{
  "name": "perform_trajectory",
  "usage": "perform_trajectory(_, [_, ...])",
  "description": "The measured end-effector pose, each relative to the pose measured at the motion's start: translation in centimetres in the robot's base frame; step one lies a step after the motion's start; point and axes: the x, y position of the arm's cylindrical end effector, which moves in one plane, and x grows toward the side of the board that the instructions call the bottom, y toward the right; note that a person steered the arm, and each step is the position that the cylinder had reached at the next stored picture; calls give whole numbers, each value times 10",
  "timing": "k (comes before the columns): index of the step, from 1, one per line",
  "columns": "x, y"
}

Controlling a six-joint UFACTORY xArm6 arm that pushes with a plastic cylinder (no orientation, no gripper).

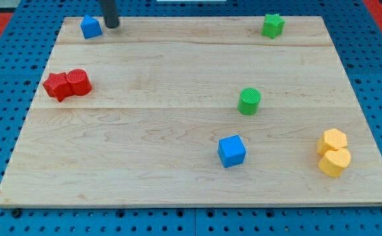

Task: Push the blue cube slightly left

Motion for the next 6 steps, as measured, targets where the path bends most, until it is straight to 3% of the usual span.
perform_trajectory(1, [93,73])
perform_trajectory(2, [179,103])
perform_trajectory(5, [315,323])
perform_trajectory(6, [320,259])
